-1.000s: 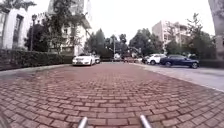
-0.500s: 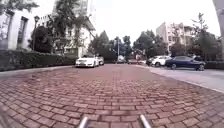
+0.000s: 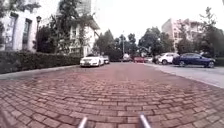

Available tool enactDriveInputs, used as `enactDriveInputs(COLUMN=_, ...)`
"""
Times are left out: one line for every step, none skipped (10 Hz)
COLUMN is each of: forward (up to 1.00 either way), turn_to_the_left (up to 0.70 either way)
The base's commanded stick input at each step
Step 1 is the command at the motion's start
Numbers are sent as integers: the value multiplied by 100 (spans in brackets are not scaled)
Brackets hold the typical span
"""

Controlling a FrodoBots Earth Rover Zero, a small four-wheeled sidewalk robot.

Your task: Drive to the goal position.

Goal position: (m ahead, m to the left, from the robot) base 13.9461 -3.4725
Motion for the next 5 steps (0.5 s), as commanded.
enactDriveInputs(forward=45, turn_to_the_left=0)
enactDriveInputs(forward=45, turn_to_the_left=0)
enactDriveInputs(forward=45, turn_to_the_left=0)
enactDriveInputs(forward=45, turn_to_the_left=0)
enactDriveInputs(forward=45, turn_to_the_left=0)
